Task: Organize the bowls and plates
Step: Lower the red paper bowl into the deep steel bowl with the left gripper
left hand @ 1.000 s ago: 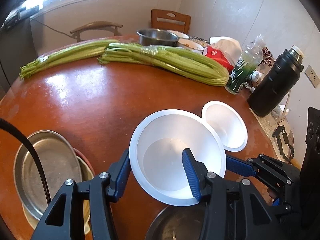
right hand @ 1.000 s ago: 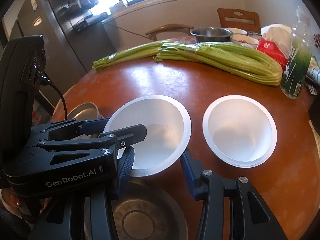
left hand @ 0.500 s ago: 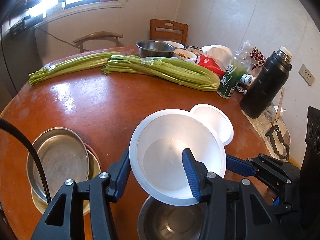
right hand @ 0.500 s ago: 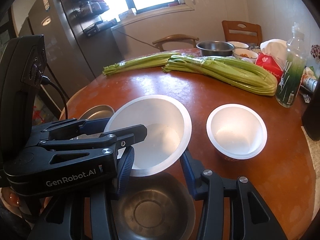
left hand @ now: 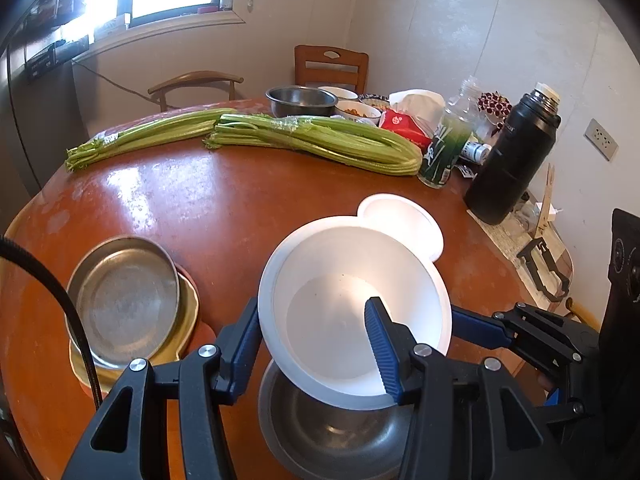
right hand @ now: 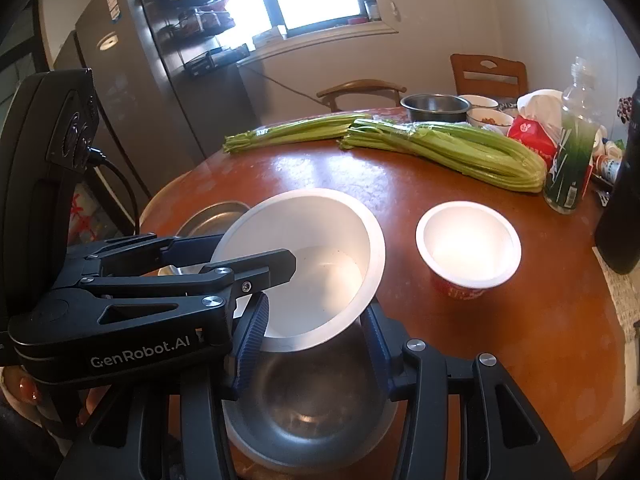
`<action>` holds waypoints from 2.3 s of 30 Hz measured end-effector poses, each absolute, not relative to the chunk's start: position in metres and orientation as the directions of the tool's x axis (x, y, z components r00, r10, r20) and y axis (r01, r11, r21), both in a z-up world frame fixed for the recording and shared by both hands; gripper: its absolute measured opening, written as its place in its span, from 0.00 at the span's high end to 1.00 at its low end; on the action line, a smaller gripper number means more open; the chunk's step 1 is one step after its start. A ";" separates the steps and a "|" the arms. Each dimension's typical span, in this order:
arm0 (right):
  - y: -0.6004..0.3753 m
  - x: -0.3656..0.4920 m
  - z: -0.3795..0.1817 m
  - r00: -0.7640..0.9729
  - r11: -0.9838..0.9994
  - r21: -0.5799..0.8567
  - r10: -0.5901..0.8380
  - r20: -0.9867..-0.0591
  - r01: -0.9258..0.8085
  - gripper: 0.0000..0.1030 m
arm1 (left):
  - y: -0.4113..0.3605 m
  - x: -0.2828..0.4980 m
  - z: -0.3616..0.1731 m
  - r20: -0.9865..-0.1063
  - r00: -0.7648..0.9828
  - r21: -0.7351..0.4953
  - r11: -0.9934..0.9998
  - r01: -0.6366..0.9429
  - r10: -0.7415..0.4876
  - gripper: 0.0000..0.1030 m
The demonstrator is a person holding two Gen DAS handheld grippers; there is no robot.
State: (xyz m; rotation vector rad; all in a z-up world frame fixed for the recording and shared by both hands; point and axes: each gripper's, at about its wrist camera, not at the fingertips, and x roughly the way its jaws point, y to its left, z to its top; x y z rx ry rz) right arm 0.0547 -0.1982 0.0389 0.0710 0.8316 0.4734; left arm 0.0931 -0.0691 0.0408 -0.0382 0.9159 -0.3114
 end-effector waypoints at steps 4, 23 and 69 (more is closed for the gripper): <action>-0.201 0.048 0.036 0.569 0.894 0.244 0.430 -0.701 -0.375 0.52 | -0.071 0.085 0.037 -0.779 0.556 -0.175 0.952 0.251 -0.290 0.51; -0.206 0.028 0.013 0.517 0.895 0.242 0.418 -0.747 -0.374 0.52 | -0.078 0.067 0.012 -0.820 0.498 -0.172 0.951 0.256 -0.282 0.51; -0.198 0.036 -0.013 0.444 0.899 0.207 0.377 -0.813 -0.385 0.52 | -0.079 0.075 -0.018 -0.863 0.444 -0.146 0.960 0.240 -0.242 0.50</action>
